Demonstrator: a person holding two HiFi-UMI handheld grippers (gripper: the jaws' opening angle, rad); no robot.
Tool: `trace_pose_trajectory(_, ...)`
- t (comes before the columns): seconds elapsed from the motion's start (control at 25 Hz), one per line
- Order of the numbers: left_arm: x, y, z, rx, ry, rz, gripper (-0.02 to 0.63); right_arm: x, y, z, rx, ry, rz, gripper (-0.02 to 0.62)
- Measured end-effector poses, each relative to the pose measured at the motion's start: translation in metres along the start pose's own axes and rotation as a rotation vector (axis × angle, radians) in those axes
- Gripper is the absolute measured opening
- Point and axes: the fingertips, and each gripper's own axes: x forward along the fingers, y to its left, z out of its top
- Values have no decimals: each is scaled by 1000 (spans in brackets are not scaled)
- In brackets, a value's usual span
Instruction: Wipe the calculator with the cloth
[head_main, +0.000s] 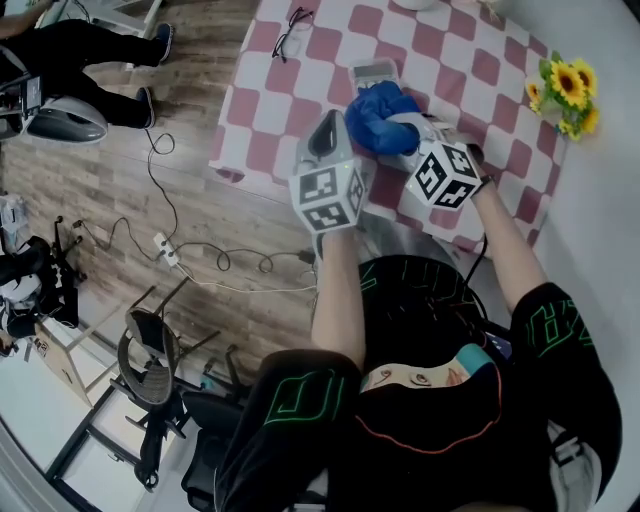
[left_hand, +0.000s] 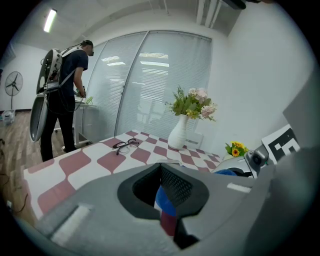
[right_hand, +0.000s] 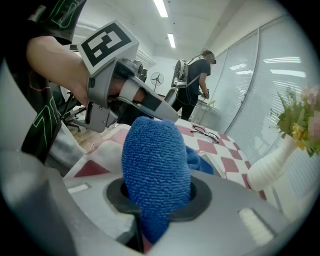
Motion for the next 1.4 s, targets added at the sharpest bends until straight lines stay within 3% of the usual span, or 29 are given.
trace_pose_trajectory(0.44, -10, -4, 9, 27, -14, -10, 9, -3, 47, 1, 17, -9, 195, 100)
trace_pose_trajectory(0.52, -14, 1, 12, 27, -17, -15, 9, -4, 50, 7, 79, -35, 224, 100)
trace_pose_trajectory(0.6, -16, 10, 15, 19, -20, -13, 11, -6, 40, 19, 206, -109, 218, 100)
trace_pose_trajectory(0.8, -16, 25, 22, 11, -25, -35, 9, -16, -26, 46, 490, -289, 9, 100)
trace_pose_trajectory(1.08, -28, 42, 77, 60, -128, -62, 9, -50, -100, 86, 714, -515, -251, 100)
trace_pose_trajectory(1.24, -36, 53, 125, 129, -224, -62, 9, -70, -140, 96, 823, -557, -458, 100)
trace_pose_trajectory(1.4, -40, 64, 161, 153, -295, -48, 9, -80, -165, 91, 940, -494, -616, 100)
